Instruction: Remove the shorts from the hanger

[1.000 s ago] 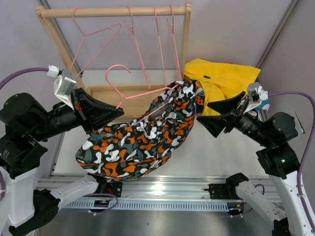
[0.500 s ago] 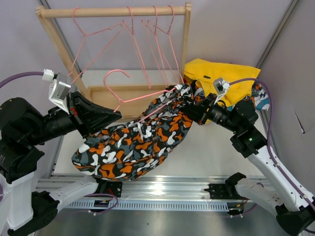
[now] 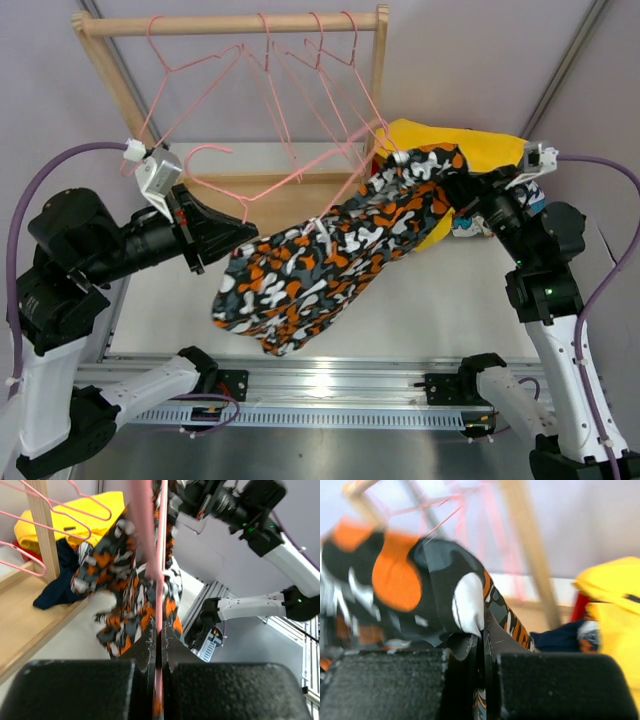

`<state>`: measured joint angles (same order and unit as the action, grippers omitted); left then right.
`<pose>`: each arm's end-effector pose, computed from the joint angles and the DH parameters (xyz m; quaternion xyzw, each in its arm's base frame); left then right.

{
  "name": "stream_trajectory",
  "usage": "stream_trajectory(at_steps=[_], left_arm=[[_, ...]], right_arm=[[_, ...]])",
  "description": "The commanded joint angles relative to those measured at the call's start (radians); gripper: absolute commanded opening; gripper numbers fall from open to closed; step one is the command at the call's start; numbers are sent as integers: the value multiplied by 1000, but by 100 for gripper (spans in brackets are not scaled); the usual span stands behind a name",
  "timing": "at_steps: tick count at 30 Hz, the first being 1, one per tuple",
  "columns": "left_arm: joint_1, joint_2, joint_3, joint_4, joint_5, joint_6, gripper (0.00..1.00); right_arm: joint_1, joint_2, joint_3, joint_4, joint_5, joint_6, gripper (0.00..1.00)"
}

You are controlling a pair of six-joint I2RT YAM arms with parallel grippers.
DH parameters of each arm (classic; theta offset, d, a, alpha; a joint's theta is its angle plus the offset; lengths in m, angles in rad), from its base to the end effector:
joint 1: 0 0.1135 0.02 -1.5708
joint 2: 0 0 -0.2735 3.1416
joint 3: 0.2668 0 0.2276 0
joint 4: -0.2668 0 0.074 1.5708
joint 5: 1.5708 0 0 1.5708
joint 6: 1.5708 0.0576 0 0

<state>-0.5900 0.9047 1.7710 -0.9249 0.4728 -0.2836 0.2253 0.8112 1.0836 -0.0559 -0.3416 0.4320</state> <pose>0.0457 -0.0622 0.5273 0.2667 0.6745 -0.4366 0.5323 0.1441 0.0528 0.4562 -0.0681 0.6278 0.3487 0.6925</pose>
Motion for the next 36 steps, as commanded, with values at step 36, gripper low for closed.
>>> stream_trajectory(at_steps=[36], left_arm=[[-31, -9, 13, -354, -839, 21, 0]], right_arm=[[-110, 653, 975, -183, 340, -141, 0]])
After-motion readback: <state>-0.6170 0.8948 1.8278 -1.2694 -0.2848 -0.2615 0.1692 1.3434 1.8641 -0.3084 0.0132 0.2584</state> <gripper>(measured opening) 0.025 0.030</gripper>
